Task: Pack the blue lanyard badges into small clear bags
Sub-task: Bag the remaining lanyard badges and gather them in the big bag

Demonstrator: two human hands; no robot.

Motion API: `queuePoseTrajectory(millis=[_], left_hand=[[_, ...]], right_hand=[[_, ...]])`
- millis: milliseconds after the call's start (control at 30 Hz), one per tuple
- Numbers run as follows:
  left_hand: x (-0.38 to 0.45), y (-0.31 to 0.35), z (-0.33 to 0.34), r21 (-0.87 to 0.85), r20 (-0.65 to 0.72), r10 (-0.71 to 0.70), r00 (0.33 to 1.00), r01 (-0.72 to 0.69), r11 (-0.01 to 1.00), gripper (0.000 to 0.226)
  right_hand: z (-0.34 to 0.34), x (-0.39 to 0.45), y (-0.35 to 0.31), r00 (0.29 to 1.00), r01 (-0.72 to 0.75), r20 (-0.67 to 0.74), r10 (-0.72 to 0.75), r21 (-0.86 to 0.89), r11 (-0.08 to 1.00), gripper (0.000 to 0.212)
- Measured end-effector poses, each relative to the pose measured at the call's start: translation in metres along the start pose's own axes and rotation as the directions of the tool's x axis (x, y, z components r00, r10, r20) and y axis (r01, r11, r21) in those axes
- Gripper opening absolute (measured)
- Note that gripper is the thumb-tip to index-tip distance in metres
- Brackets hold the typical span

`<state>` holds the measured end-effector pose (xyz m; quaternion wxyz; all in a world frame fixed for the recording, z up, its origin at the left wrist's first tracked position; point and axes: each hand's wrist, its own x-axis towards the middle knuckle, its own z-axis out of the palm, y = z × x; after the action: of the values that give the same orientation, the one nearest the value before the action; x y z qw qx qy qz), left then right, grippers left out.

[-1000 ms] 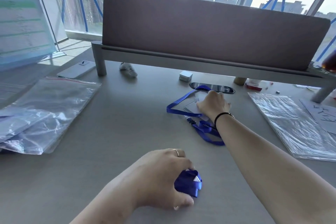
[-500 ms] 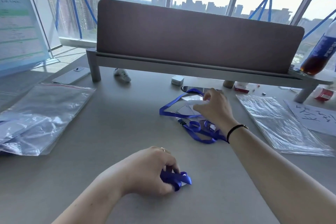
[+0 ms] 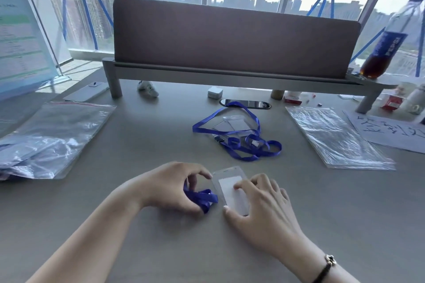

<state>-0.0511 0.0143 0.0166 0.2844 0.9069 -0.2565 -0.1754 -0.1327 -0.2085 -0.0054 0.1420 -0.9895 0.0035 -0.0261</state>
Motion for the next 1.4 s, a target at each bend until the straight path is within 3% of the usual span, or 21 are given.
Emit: queuePoseTrajectory(millis=[167,300,433,533,667,767,900,1067,1167,1400], left_hand=[[0.000,0.000,0.000,-0.073,0.012,-0.001,1.000,0.002,0.997,0.071],[0.002,0.001,0.000,-0.175,-0.097,0.021,0.995,-0.037,0.984,0.050],[0.015,0.020,0.003,-0.126,-0.255,0.043,0.966,-0.077,0.989,0.028],[0.031,0.046,0.008,-0.076,-0.194,0.100,0.976,-0.116,0.990,0.034],[0.069,0.087,0.022,-0.040,-0.117,0.181,0.977,-0.186,0.982,0.035],[0.110,0.115,0.042,-0.085,-0.128,0.201,0.971,-0.213,0.973,0.034],[0.165,0.145,0.077,-0.112,-0.189,0.168,0.967,-0.191,0.975,0.030],[0.224,0.177,0.119,0.143,-0.116,0.220,0.968,-0.203,0.969,0.045],[0.248,0.185,0.137,0.278,-0.074,0.194,0.978,-0.167,0.946,0.052],[0.256,0.189,0.151,0.358,-0.188,0.220,0.957,-0.142,0.923,0.057]], right_hand=[[-0.002,-0.016,-0.004,1.000,0.004,0.013,-0.004,-0.004,1.000,0.064],[-0.014,-0.018,0.006,0.999,0.043,-0.004,-0.043,0.037,0.998,0.062],[-0.030,0.001,0.039,0.995,0.014,-0.095,-0.001,0.140,0.990,0.043],[-0.038,0.031,0.076,0.980,-0.082,-0.167,0.110,0.166,0.983,0.025],[-0.048,0.069,0.137,0.944,-0.185,-0.254,0.208,0.113,0.976,0.023],[-0.055,0.088,0.176,0.913,-0.232,-0.316,0.258,0.116,0.966,0.014],[-0.050,0.098,0.205,0.890,-0.243,-0.373,0.261,0.095,0.965,0.024],[-0.052,0.098,0.232,0.882,-0.246,-0.351,0.314,0.226,0.943,0.028],[-0.052,0.099,0.246,0.893,-0.254,-0.326,0.310,0.204,0.945,0.029],[-0.047,0.110,0.253,0.844,-0.325,-0.384,0.374,0.188,0.927,0.017]])
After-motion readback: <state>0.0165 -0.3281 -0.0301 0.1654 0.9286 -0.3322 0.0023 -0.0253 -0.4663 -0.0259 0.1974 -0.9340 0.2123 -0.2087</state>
